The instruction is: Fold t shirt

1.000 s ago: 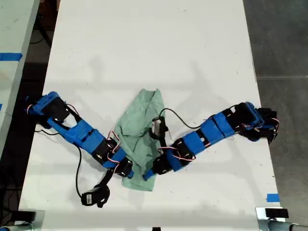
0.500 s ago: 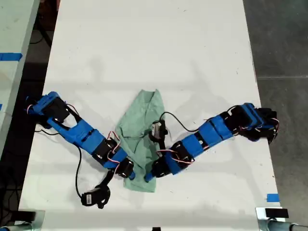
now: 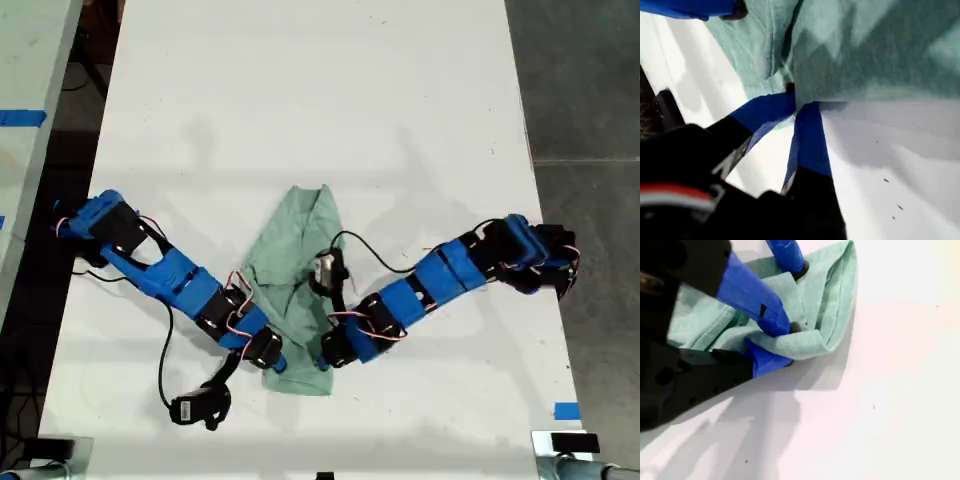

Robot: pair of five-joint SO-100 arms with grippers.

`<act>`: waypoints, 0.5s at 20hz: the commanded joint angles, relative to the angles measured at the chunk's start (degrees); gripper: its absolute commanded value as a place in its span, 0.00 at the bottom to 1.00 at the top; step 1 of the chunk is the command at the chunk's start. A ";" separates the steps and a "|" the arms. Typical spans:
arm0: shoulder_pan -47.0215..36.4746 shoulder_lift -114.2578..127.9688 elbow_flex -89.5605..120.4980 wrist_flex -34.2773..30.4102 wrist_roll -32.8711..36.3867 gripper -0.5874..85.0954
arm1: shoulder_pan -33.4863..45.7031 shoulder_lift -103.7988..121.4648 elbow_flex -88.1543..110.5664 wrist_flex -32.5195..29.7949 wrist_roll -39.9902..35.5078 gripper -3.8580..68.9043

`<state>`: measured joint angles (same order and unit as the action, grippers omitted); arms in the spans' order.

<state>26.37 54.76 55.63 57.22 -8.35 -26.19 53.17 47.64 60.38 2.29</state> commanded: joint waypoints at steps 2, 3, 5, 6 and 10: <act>-1.67 12.39 -3.25 -0.44 3.60 0.01 | -0.09 15.91 2.11 -6.42 -8.88 0.05; -2.99 14.15 -3.16 -0.35 3.96 0.01 | 1.05 18.54 2.64 -7.38 -10.72 0.05; -5.62 18.28 -2.55 -0.18 3.96 0.01 | 4.22 23.64 4.57 -8.70 -12.92 0.05; -7.38 21.18 -1.23 0.44 4.04 0.01 | 6.15 25.84 5.27 -8.70 -13.62 0.05; -19.60 28.74 3.25 8.70 5.10 0.01 | 16.44 32.26 8.61 -1.93 -14.85 0.05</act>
<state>15.29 76.99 59.33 63.37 -3.96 -16.08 78.75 56.78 57.13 -11.34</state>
